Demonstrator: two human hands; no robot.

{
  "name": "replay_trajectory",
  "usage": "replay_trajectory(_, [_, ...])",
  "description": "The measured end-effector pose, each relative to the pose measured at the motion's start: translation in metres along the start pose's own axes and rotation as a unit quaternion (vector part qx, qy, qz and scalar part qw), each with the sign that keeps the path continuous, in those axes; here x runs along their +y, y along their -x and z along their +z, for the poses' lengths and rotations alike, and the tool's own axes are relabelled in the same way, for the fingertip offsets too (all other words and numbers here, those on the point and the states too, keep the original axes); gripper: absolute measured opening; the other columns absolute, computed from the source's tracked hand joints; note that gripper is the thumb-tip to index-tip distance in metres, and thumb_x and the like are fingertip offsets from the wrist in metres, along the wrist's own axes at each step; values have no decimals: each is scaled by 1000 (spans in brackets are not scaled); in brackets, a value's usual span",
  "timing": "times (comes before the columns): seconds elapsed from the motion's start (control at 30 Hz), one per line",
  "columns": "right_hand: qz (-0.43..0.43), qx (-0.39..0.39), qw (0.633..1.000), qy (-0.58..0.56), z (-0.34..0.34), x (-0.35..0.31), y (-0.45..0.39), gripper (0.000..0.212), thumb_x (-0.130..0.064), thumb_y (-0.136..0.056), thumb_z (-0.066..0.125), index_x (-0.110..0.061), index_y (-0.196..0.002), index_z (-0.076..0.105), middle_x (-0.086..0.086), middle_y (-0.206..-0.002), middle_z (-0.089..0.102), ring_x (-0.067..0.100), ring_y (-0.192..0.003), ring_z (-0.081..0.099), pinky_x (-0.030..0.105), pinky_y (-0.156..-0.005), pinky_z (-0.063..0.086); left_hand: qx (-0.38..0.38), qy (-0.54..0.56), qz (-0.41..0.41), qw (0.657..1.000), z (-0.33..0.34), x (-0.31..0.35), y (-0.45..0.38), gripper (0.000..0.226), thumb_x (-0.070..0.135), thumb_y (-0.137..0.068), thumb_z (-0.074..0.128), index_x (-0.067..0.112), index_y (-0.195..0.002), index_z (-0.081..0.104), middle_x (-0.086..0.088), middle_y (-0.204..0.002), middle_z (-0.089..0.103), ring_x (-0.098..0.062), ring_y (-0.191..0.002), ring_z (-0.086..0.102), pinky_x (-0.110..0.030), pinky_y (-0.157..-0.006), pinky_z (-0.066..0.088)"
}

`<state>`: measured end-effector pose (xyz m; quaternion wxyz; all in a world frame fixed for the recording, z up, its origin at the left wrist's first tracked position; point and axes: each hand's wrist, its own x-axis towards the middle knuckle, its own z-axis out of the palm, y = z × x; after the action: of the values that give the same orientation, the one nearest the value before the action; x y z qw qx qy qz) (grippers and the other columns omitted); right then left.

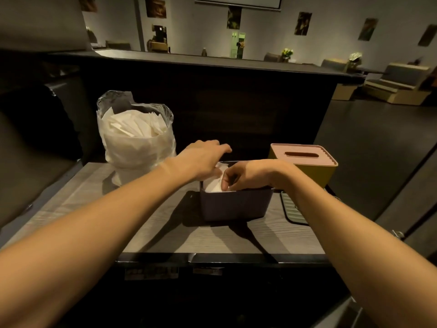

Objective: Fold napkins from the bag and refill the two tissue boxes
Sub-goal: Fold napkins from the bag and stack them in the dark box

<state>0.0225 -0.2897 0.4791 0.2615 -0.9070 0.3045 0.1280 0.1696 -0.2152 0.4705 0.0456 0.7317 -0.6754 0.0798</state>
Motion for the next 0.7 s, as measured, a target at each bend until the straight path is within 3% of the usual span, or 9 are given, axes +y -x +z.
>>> replay_trajectory(0.13, [44, -72, 995, 56, 0, 0, -19, 25, -16, -101, 61, -41, -104, 65, 1, -122, 65, 20, -112, 62, 41, -100, 54, 3, -102, 14, 995, 3, 7, 4, 68, 41, -94, 71, 31, -153, 38, -2, -138, 54, -27, -111, 63, -35, -76, 44])
replay_trajectory(0.23, [52, -121, 990, 59, 0, -1, -23, 27, -19, -103, 61, -38, -121, 64, -1, -123, 64, 16, -108, 62, 31, -83, 55, 5, -116, 20, 993, 3, 10, 7, 61, 40, -97, 68, 32, -151, 42, 0, -136, 53, -24, -109, 63, -32, -75, 41])
replay_trajectory(0.33, [56, -117, 987, 92, -10, 0, -23, 27, -26, -100, 65, -35, -125, 63, -3, -118, 65, 14, -105, 64, 29, -80, 53, 17, -67, 19, 997, 7, 7, 12, 54, 35, -98, 67, 33, -148, 49, 4, -134, 56, -20, -112, 63, -33, -83, 48])
replay_trajectory(0.4, [49, -76, 990, 111, -13, 2, -23, 30, -28, -97, 69, -35, -124, 60, -2, -122, 65, 16, -107, 65, 32, -89, 56, 40, -5, 3, 999, 11, 3, 16, 40, 33, -99, 65, 34, -139, 58, 6, -127, 61, -19, -111, 63, -36, -89, 52])
replay_trajectory(0.5, [27, -67, 991, 111, -3, 1, -24, 55, -16, -98, 66, -38, -144, 47, -9, -127, 54, 14, -118, 56, 34, -102, 49, 95, 100, -37, 990, 21, 1, 22, 26, 28, -100, 63, 28, -125, 69, 5, -118, 67, -17, -109, 64, -37, -94, 51])
replay_trajectory(0.57, [15, -63, 990, 123, 2, -3, -24, 64, -11, -99, 64, -35, -152, 39, -13, -116, 51, 12, -110, 53, 32, -96, 45, 114, 142, -51, 982, 27, 3, 22, 22, 26, -99, 65, 24, -120, 72, 3, -114, 69, -17, -107, 66, -42, -100, 51])
replay_trajectory(0.7, [8, -9, 978, 207, -3, -6, -28, 37, -17, -98, 64, -25, -133, 54, -4, -97, 60, 14, -86, 60, 26, -71, 46, 127, 200, -52, 970, 33, 8, 21, 17, 22, -99, 62, 22, -112, 74, 2, -109, 69, -16, -101, 65, -42, -96, 54])
